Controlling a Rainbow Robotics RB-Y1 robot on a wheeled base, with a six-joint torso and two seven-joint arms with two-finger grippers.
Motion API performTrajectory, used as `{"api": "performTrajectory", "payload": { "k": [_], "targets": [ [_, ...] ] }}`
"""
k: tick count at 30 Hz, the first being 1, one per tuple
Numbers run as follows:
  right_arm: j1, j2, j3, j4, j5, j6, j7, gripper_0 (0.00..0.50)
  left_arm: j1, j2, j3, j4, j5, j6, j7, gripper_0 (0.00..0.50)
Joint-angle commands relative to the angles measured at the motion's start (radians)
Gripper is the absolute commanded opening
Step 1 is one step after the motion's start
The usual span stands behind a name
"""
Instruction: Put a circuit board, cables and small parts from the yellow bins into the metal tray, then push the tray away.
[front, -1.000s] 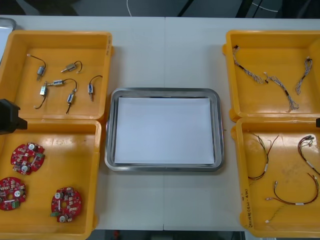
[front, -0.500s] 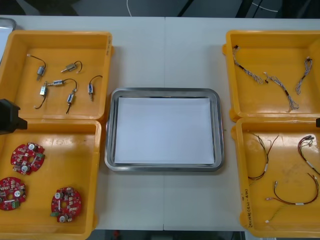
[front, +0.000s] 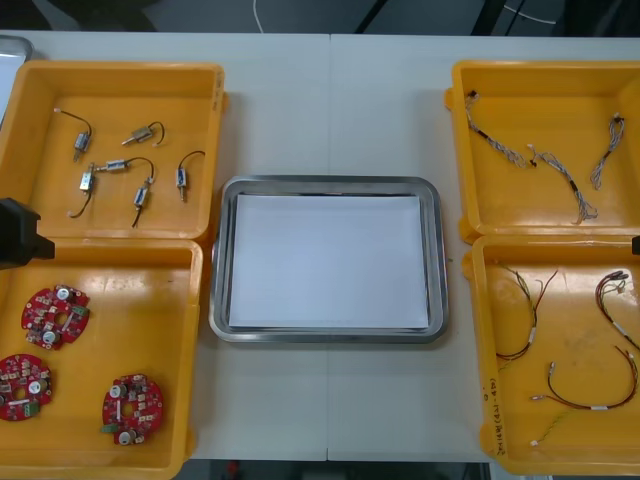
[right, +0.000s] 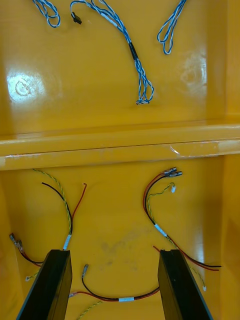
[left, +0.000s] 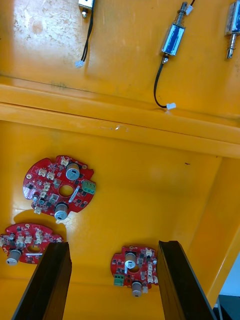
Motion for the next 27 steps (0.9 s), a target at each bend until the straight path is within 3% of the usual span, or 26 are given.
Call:
{"api": "performTrajectory", "payload": {
  "k": [1, 27],
  "targets": [
    [0.014, -0.042, -0.018, -0.029, -0.001, 0.003, -0.019, 0.500, 0.016, 0.043, 0.029, -0.027, 0.006, 0.007, -0.076, 0.500],
    [0.014, -0.042, -0.018, -0.029, -0.001, 0.003, -0.019, 0.500, 0.016, 0.043, 0.029, -0.027, 0.006, 0.007, -0.076, 0.500]
  ]
}}
